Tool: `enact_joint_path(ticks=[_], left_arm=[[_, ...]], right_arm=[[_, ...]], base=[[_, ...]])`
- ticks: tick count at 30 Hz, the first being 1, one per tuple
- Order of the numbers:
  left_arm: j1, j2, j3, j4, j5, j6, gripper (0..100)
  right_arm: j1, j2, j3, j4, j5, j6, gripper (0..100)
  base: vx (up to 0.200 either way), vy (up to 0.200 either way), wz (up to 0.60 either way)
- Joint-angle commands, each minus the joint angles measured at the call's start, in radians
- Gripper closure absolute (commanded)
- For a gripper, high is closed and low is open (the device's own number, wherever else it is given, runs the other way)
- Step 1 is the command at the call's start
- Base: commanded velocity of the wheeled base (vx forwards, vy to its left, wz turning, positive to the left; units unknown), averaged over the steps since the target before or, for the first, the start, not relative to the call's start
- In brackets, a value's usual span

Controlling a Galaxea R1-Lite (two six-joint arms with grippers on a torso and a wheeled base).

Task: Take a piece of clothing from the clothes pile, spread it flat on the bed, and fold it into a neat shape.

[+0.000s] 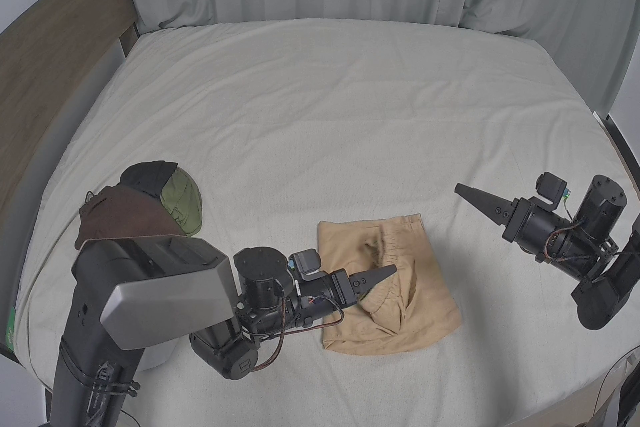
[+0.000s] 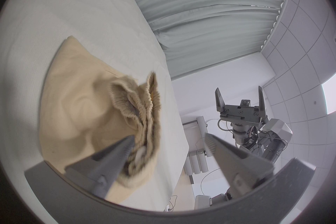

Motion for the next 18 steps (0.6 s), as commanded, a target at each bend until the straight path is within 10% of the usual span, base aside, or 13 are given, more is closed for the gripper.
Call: enact_joint_path(ticks=[1,18], left_arm=[[-0.002,0.01,0.001,0.001,0.002,0.003,0],[0.101,-0.107,0.111,-0.002,0.047,0.153,0]], right_arm=[[0.004,0.008,0.004,0.0,0.001,-0.002,0],[0.076,0.152,0.101,0.001,0.001,-0.025,0]], base=[[0.0,0.0,0.0],[0.0,0.0,0.0]])
